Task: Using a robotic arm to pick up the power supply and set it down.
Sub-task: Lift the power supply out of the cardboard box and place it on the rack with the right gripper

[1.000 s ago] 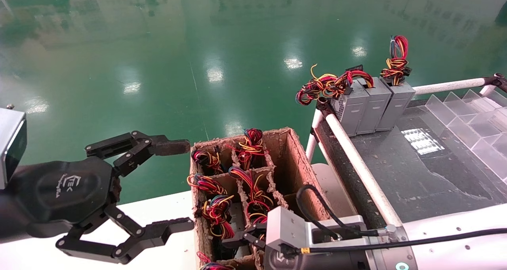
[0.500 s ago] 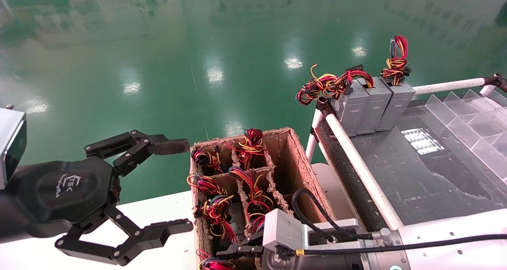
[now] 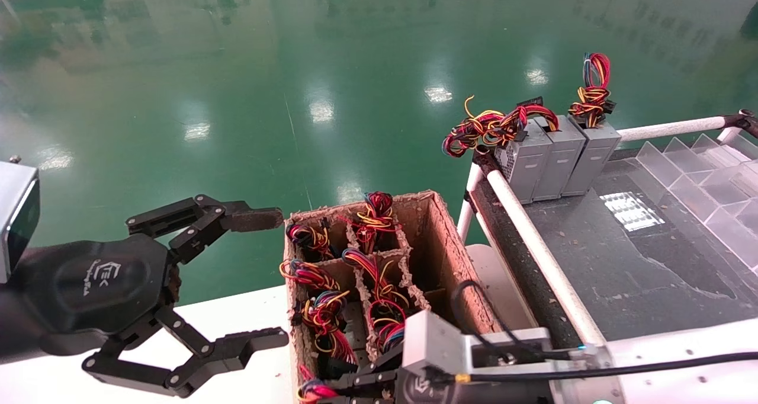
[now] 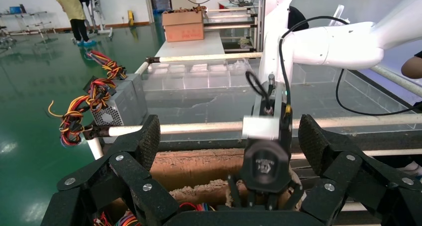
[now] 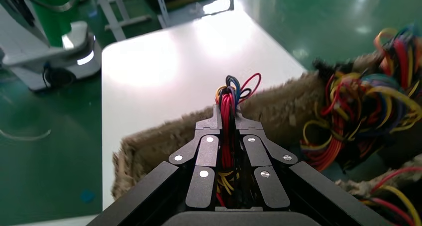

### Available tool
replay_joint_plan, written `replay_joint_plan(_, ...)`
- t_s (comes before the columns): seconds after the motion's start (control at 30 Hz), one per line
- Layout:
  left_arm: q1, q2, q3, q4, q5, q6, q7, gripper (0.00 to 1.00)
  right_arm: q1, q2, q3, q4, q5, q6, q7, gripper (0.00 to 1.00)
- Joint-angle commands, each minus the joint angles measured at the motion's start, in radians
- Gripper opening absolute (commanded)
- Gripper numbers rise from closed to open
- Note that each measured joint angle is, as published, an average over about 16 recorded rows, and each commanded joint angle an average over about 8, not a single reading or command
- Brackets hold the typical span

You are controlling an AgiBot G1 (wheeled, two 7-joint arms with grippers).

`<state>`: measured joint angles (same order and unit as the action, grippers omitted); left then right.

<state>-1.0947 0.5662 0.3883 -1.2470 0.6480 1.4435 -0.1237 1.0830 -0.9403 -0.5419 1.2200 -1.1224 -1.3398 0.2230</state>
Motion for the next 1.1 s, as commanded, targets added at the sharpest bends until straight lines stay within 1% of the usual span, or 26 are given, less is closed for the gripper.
replay_joint_plan(0.03,0.0,0.0,0.0,0.0,0.0,0.0,0.0,1.0,-0.007,0.007,0.016,-0.001,0.028,-0.004,-0.013,0.0)
replay_joint_plan(0.4,0.0,0.0,0.0,0.0,0.0,0.0,0.0,1.0,-0.038,0.107,0.158,-0.034,0.255,-0.05,-0.05,0.0)
replay_joint_plan(0.73,0.0,0.0,0.0,0.0,0.0,0.0,0.0,1.0,-0.01,0.195,0.273,-0.148,0.421,-0.107,-0.057,0.0)
replay_joint_plan(0.93,0.0,0.0,0.0,0.0,0.0,0.0,0.0,1.0,0.04,0.252,0.334,-0.26,0.476,-0.14,-0.091,0.0)
replay_joint_plan(1.1,0.0,0.0,0.0,0.0,0.0,0.0,0.0,1.0,0.1,0.292,0.358,-0.377,0.461,-0.151,-0.151,0.0)
